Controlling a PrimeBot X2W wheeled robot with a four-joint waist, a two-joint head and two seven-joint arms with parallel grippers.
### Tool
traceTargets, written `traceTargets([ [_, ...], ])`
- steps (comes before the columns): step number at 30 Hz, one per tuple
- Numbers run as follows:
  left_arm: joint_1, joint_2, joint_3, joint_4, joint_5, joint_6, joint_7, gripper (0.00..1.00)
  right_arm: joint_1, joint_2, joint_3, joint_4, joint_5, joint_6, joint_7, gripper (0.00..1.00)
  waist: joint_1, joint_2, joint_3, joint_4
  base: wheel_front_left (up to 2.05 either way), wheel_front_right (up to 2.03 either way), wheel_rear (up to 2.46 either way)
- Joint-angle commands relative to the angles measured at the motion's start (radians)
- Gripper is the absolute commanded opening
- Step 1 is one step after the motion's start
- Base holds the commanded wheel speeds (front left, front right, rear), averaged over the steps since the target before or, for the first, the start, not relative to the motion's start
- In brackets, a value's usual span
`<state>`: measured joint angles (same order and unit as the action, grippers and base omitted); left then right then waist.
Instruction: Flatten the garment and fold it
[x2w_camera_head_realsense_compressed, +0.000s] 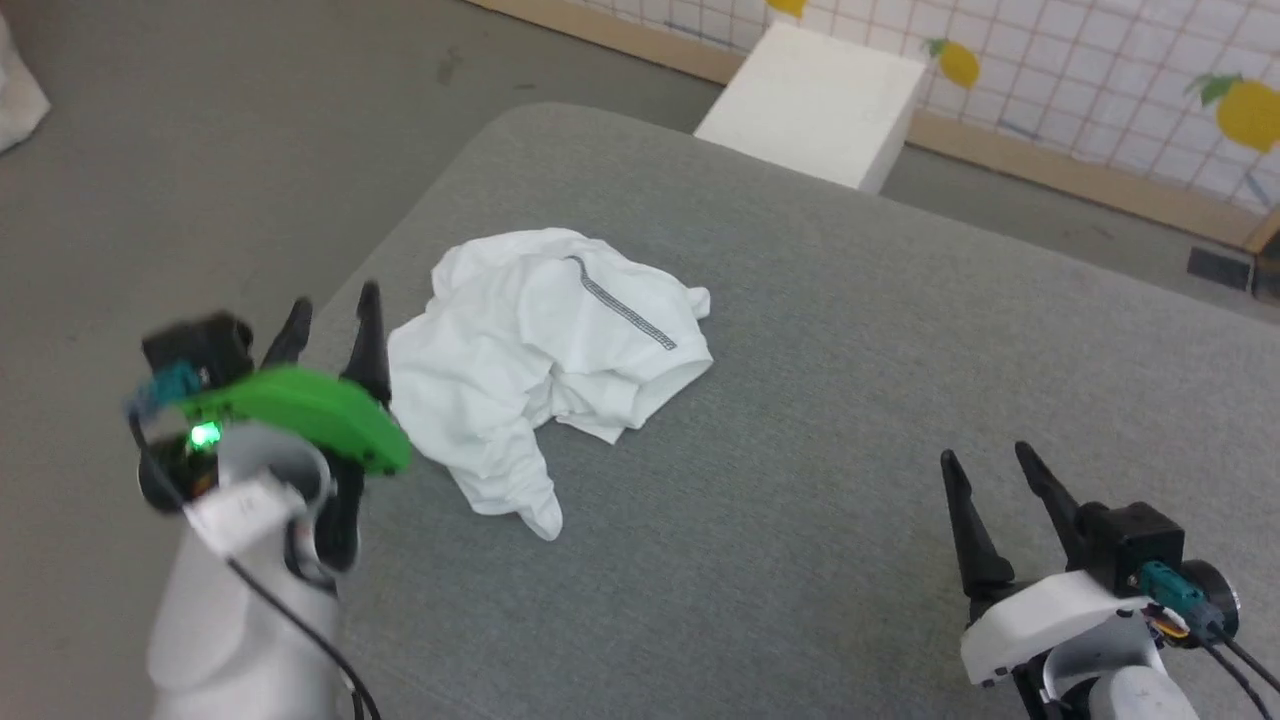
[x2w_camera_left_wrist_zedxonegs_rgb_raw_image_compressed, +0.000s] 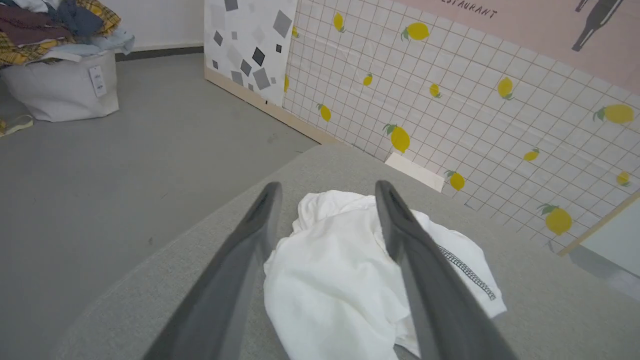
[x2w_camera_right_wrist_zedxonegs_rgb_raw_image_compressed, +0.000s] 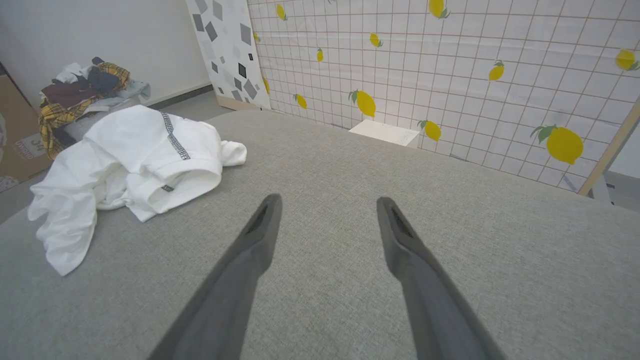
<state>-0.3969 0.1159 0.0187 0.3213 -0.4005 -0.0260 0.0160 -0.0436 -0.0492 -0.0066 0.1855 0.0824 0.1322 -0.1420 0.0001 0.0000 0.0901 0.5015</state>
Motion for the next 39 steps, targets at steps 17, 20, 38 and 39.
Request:
traceTargets([
  [17, -0.340, 0.130, -0.054, 0.229, -0.109, 0.008, 0.626, 1.00, -0.050, -0.001, -0.061, -0.159, -0.082, -0.002, 0.069, 1.00, -0.0001, 0.0000, 0.316, -0.226, 0.00, 0.00, 0.00],
  [20, -0.308, 0.132, -0.083, 0.257, -0.086, 0.005, 0.624, 1.00, -0.058, -0.001, -0.068, -0.173, -0.086, -0.002, 0.069, 1.00, -0.0001, 0.0000, 0.337, -0.228, 0.00, 0.00, 0.00],
  [38, -0.374, 0.127, -0.046, 0.233, -0.132, -0.080, 0.257, 0.00, -0.066, -0.001, -0.039, -0.108, -0.051, -0.002, 0.039, 1.00, -0.0001, 0.0000, 0.247, -0.220, 0.00, 0.00, 0.00],
  [39, -0.389, 0.130, -0.047, 0.220, -0.131, -0.082, 0.245, 0.00, -0.065, -0.001, -0.036, -0.097, -0.043, -0.002, 0.033, 1.00, -0.0001, 0.0000, 0.231, -0.226, 0.00, 0.00, 0.00],
])
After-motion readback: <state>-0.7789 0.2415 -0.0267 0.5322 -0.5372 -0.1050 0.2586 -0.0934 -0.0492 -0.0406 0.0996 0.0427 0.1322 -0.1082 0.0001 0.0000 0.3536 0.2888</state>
